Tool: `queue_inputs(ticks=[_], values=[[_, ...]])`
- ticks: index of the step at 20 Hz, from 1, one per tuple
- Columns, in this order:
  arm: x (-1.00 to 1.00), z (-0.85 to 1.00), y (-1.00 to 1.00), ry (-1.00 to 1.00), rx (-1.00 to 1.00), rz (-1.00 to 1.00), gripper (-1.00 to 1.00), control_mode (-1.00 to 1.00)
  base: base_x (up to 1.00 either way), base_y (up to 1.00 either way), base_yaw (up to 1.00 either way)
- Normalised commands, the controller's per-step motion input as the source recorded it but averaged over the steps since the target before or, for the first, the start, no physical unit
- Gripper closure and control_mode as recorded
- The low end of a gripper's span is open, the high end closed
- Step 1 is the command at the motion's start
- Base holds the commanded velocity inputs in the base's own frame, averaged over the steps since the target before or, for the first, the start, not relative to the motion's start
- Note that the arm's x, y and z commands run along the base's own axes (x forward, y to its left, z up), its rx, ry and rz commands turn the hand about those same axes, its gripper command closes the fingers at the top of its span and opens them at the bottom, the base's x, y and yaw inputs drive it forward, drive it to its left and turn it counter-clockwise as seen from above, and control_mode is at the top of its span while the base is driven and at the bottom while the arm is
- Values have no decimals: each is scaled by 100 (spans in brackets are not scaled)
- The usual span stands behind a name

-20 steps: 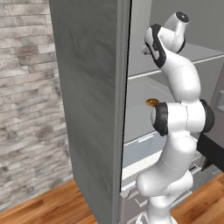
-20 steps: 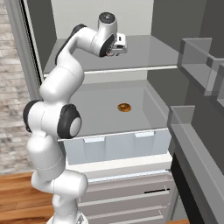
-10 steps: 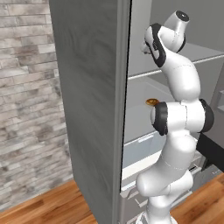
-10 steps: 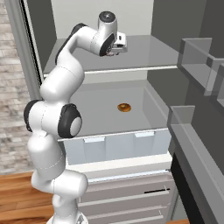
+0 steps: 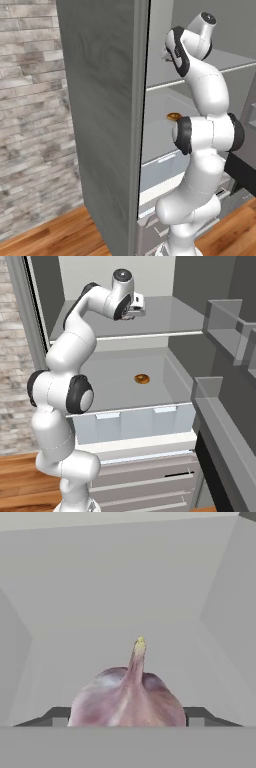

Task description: Retrieve the bottle and the shaker from the cabinet and place them next to the mixing bowl on the counter. Then add garlic from the fridge to the mixing bowl.

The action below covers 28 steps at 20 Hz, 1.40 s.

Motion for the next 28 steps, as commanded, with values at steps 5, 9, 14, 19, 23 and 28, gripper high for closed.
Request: queue_inputs(ticks=[5,9,14,19,23,28], values=[[-97,-3,-12,-8,9,-6,100,-100,0,0,0],[-100,11,-27,-12,12,-8,100,-100,0,0,0],[-100,-8,-24,-9,6,-17,100,-100,0,0,0],[-100,-1,-9,-13,3,-17,100,-100,0,0,0],[-100,-13,1,-10,0,-21,100,-100,0,0,0],[-100,-16,35,4,0,-13,100,-100,0,0,0]])
